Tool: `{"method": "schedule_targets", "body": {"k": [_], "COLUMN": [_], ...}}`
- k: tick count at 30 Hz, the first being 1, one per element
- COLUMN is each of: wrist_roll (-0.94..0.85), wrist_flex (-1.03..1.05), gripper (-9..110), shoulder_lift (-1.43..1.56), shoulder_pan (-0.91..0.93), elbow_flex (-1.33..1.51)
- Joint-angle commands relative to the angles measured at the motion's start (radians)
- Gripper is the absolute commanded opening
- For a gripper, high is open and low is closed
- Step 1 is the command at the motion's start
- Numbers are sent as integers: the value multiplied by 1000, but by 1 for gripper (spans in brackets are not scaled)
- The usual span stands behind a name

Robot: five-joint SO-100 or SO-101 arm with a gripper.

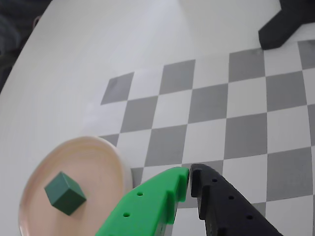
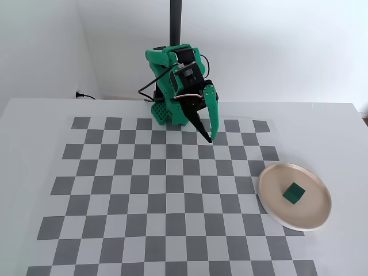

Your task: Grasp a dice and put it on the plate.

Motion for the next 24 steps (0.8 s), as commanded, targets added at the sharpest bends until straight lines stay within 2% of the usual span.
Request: {"method": "schedule_targets", "body": {"k": [1,9,14,24], "wrist_roll": [80,322,600,721], "wrist_flex": [6,58,71,167], "gripper": [-4,-4,-4,-4], "shoulder_lift": [25,23,23,25], "shoulder_pan": [49,129,192,314], "elbow_flex": [-14,9,25,166]}}
